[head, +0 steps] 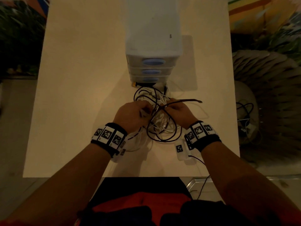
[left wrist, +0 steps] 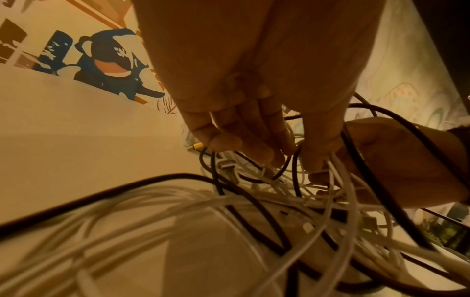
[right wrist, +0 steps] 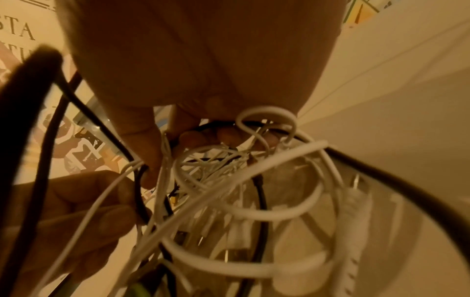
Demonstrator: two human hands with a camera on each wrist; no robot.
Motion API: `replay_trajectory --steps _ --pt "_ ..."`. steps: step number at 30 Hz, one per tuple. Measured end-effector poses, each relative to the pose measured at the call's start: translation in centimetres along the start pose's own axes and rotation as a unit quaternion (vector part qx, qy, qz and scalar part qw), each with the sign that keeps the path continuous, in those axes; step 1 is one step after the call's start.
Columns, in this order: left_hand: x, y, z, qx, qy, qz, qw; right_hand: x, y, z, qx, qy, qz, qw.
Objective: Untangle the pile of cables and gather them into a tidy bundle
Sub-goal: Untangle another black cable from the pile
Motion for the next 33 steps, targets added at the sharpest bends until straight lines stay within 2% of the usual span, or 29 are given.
replay_trajectory --steps 2,6,14,17,23,26,31,33 --pt "0.3 0.0 0.1 0.013 0.006 0.002 1.000 0.7 -0.1 -0.1 -0.001 -0.026 -0.016 1.000" --pt "0.5 -0.2 0.1 0.032 0.010 -0.014 0.999 0.4 -0.4 0.0 -0.013 -0.033 -0.030 0.999" --pt "-0.1 0.0 0.4 0.045 -0.002 0.037 0.998 1.6 -0.2 0.2 -0.026 -0.062 -0.104 0.992" --pt "-0.2 0.2 0.6 0.054 -0.005 0.043 0.998 1.5 0.2 0.0 -0.020 -0.014 -0.009 1.000" --pt "1.5 0.5 0.4 0.067 -0.018 0.018 0.997 0.1 -0.3 0.5 -0.026 0.017 0.007 0.999" --pt "1.8 0.8 0.2 0.071 -0.011 -0.014 0.997 -0.3 -0.3 0.6 -0.027 -0.025 -0.007 0.999" --pt "2.9 1.2 0.7 0.092 -0.034 -0.066 0.993 -0.3 -0.3 -0.1 0.001 -0.037 0.083 0.996" --pt "2.2 1.5 1.0 0.108 -0.020 -0.051 0.993 -0.4 0.6 -0.1 0.040 -0.038 0.086 0.995"
Point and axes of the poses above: each hand's wrist, its own z-axis away from the middle knuckle, its own y-axis out of the back of the hand, x = y × z, the point moved 10 cm from there along -z, towards the middle knuckle, and after that the axes turned 1 degree about -y, right-handed, at the moved point
